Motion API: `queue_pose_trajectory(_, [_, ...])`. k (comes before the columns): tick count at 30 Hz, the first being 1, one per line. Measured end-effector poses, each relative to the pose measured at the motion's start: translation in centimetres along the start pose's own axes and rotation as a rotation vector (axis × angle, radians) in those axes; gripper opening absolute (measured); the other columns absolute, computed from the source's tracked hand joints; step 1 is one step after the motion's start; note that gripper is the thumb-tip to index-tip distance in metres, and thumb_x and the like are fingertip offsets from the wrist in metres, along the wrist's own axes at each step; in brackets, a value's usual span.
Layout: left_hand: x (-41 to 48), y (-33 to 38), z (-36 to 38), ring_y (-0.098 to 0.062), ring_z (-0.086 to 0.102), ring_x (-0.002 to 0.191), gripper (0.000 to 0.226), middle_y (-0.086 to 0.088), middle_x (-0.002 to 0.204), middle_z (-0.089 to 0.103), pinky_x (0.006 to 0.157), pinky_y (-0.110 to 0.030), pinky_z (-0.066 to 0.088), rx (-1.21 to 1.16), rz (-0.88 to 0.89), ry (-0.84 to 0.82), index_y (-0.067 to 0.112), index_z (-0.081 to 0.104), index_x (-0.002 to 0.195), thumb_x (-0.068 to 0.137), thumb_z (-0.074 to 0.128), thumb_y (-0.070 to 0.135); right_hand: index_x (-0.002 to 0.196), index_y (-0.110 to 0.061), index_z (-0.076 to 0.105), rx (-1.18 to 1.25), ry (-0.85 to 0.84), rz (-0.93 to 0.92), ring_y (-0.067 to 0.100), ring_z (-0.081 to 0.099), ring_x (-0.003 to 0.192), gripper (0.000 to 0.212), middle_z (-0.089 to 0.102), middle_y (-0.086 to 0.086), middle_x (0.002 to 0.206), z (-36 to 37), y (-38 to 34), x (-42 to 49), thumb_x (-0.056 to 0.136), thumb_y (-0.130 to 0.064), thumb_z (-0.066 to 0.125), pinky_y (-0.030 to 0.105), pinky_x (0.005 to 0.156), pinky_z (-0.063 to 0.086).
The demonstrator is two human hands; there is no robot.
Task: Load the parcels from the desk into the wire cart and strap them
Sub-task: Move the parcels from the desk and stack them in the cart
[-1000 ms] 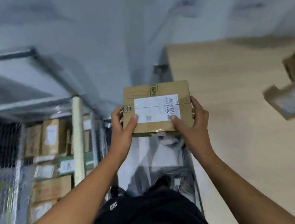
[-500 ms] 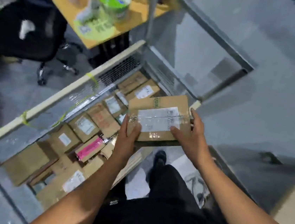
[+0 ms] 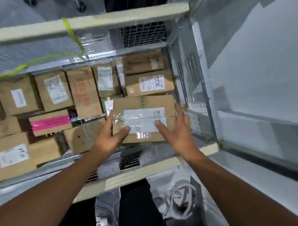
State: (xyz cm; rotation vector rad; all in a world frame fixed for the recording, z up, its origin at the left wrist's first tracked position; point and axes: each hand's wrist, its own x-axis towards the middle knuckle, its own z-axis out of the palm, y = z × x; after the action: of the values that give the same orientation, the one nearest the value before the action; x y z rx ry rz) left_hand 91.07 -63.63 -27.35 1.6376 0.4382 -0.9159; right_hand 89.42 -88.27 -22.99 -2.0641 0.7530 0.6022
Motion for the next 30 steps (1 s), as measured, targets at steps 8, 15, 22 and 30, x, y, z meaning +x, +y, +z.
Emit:
queue_pose_trajectory(8, [13.3, -7.0, 8.5, -0.023, 0.049, 0.141, 0.106, 0.002, 0.161, 0.040, 0.119, -0.049, 0.039, -0.082, -0.099, -0.035, 0.037, 0.004, 0.161, 0.085, 0.072, 0.065, 0.158, -0.018, 0.025, -0.155, -0.029, 0.029, 0.030, 0.048, 0.137, 0.094, 0.037, 0.008, 0.153, 2.1, 9.1, 13.4, 0.087, -0.049, 0.078, 0.051, 0.115, 0.043])
queue_pose_trajectory(15, [18.4, -10.6, 12.1, 0.015, 0.055, 0.118, 0.085, 0.022, 0.144, 0.048, 0.098, -0.011, 0.043, 0.008, 0.020, 0.069, 0.044, 0.007, 0.154, 0.096, 0.069, 0.046, 0.163, -0.010, 0.011, -0.653, 0.027, -0.141, 0.037, 0.036, 0.135, 0.110, 0.037, 0.019, 0.149, 3.7, 12.8, 19.1, 0.087, -0.067, 0.066, 0.050, 0.114, 0.035])
queue_pose_trajectory(22, [20.1, -11.7, 14.5, -0.030, 0.037, 0.148, 0.119, -0.008, 0.163, 0.034, 0.122, -0.053, 0.034, 0.111, -0.033, 0.061, 0.025, -0.007, 0.164, 0.086, 0.082, 0.041, 0.150, -0.007, 0.032, -0.992, 0.063, -0.182, 0.036, 0.030, 0.141, 0.097, 0.032, 0.016, 0.156, 4.1, 15.1, 21.1, 0.085, -0.076, 0.054, 0.051, 0.111, 0.030])
queue_pose_trajectory(30, [20.9, -10.7, 12.8, -0.008, 0.066, 0.107, 0.124, 0.006, 0.136, 0.060, 0.095, -0.030, 0.053, 0.195, -0.120, -0.081, 0.030, -0.009, 0.164, 0.084, 0.086, 0.033, 0.164, -0.034, -0.012, -1.052, -0.140, -0.257, 0.037, -0.007, 0.160, 0.106, -0.006, 0.006, 0.175, 4.3, 14.3, 22.0, 0.088, -0.084, 0.042, 0.060, 0.128, 0.003])
